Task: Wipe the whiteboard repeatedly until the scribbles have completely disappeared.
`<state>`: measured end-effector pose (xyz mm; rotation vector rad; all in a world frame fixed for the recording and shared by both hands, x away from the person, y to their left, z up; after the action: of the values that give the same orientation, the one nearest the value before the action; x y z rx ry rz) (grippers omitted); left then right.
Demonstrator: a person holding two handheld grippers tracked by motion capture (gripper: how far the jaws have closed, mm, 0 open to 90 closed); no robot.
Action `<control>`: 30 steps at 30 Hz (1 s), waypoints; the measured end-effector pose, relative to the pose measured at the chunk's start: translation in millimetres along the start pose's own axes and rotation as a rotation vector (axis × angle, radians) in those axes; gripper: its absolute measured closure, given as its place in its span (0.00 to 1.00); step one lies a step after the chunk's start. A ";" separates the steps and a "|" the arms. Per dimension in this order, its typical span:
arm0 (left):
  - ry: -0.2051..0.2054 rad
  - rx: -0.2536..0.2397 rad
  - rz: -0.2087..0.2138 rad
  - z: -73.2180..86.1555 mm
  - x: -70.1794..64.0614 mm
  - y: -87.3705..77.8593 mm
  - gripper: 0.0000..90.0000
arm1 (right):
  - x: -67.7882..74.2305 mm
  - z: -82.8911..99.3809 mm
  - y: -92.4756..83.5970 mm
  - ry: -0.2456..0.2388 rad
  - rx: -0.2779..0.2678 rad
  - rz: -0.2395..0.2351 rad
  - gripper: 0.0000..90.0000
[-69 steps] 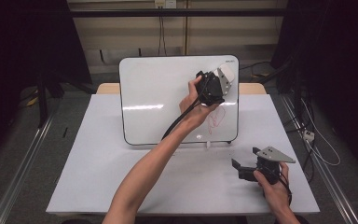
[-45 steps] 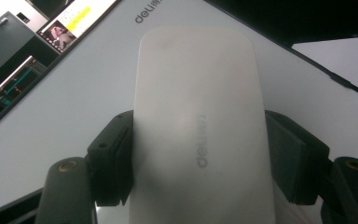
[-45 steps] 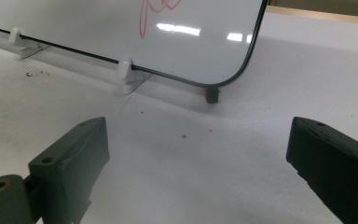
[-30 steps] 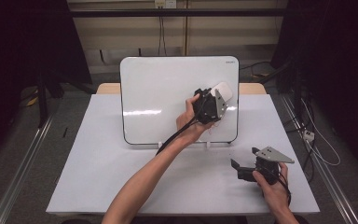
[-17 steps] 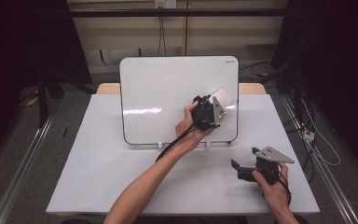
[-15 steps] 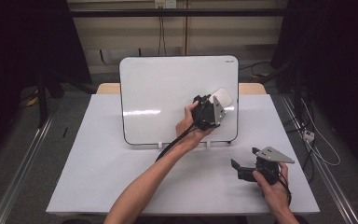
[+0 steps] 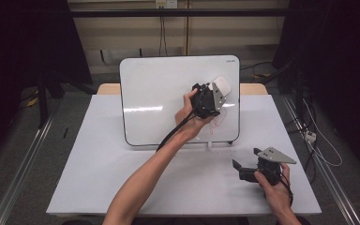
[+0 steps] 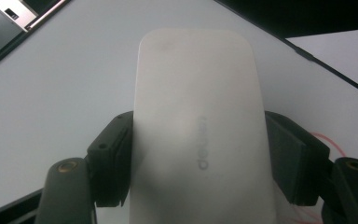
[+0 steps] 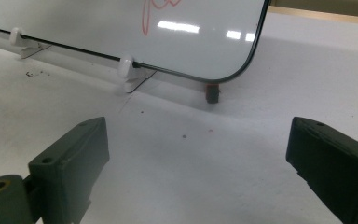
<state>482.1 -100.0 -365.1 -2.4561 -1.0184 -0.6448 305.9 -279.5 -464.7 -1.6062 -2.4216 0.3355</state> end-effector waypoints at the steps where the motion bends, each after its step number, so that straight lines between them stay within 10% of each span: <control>1: 0.007 -0.004 0.003 0.5 -1.2 0.0 0.34 | -0.1 0.1 0.0 0.000 0.000 0.000 0.07; 30: 0.036 -0.004 0.008 10.9 -36.0 -6.8 0.34 | 2.2 -0.5 3.3 -0.006 0.008 -0.001 0.07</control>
<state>457.4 -109.6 -392.6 -2.4420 -0.9938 -0.6860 308.1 -276.1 -465.1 -1.6026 -2.4228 0.3501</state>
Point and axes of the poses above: each handheld gripper's, and its own axes: y roughly forward along the jaws, z roughly out of its underside, x roughly to its left, the point moved 2 cm from there along y, roughly forward along the jaws, and after that the axes turned 11 degrees about -x, right-handed, at the moved point
